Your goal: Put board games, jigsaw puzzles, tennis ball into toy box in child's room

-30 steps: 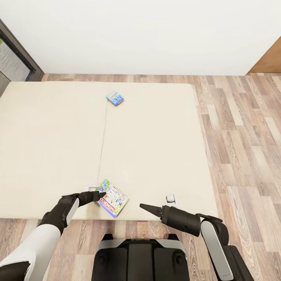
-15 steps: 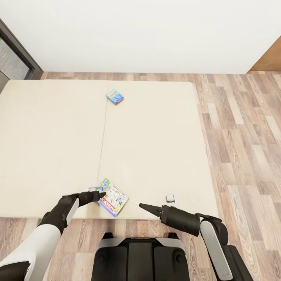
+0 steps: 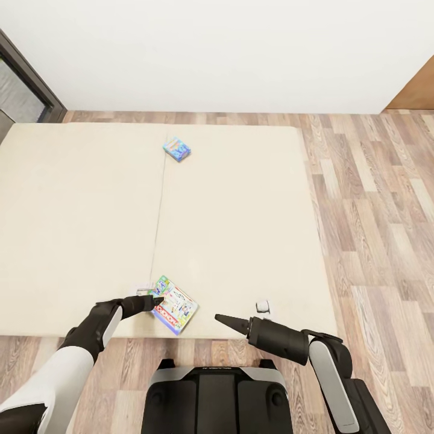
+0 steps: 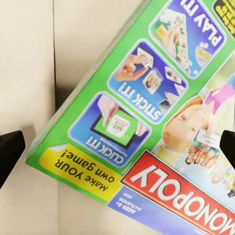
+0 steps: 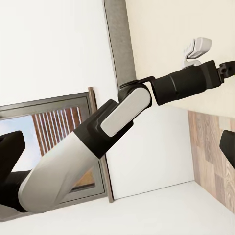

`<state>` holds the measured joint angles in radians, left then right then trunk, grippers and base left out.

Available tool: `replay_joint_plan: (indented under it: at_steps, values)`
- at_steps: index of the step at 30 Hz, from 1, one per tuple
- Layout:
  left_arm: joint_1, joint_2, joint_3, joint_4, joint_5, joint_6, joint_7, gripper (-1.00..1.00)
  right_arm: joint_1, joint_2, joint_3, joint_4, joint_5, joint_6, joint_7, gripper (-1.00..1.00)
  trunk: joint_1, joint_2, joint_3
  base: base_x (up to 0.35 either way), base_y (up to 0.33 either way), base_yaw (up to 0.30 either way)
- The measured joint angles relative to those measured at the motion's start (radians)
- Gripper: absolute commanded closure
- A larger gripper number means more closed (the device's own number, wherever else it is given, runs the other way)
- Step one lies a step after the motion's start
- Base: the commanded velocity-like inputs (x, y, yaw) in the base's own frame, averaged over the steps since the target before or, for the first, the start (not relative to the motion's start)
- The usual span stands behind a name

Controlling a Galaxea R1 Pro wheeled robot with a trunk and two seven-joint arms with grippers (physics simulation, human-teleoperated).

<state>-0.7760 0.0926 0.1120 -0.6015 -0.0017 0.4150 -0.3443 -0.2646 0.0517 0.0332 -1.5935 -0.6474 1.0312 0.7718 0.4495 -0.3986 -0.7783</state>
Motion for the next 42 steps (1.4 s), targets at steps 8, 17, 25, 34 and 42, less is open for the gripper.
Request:
replay_joint_plan:
  at_steps: [8, 17, 25, 34, 42]
  values:
    - [0.000, 0.000, 0.000, 0.000, -0.001, -0.001, -0.001, -1.00, 0.000, 0.001, 0.000, 0.000, 0.001, -0.001, 0.000, -1.00, 0.000, 0.000, 0.000, 0.000, -0.154, 0.000]
    - [0.000, 0.000, -0.001, 0.000, -0.001, -0.001, -0.001, -1.00, 0.001, 0.002, 0.000, 0.000, 0.002, -0.001, 0.000, -1.00, 0.000, 0.000, 0.000, 0.000, -0.061, 0.000]
    - [0.000, -0.001, -0.002, 0.000, -0.001, -0.001, -0.001, -1.00, 0.000, 0.002, 0.000, 0.000, 0.002, -0.001, 0.000, -1.00, 0.000, 0.000, 0.000, 0.000, -0.198, 0.000]
    - [0.000, -0.001, -0.002, 0.000, -0.001, -0.001, 0.000, -1.00, 0.001, 0.001, 0.000, 0.000, 0.002, -0.001, 0.000, -1.00, 0.000, 0.000, 0.000, -0.014, -0.112, 0.000]
    - [0.000, -0.002, -0.002, 0.000, -0.001, -0.001, -0.001, -1.00, 0.001, -0.001, 0.000, 0.000, 0.002, -0.002, 0.000, -1.00, 0.000, 0.000, 0.000, -0.012, -0.149, 0.000]
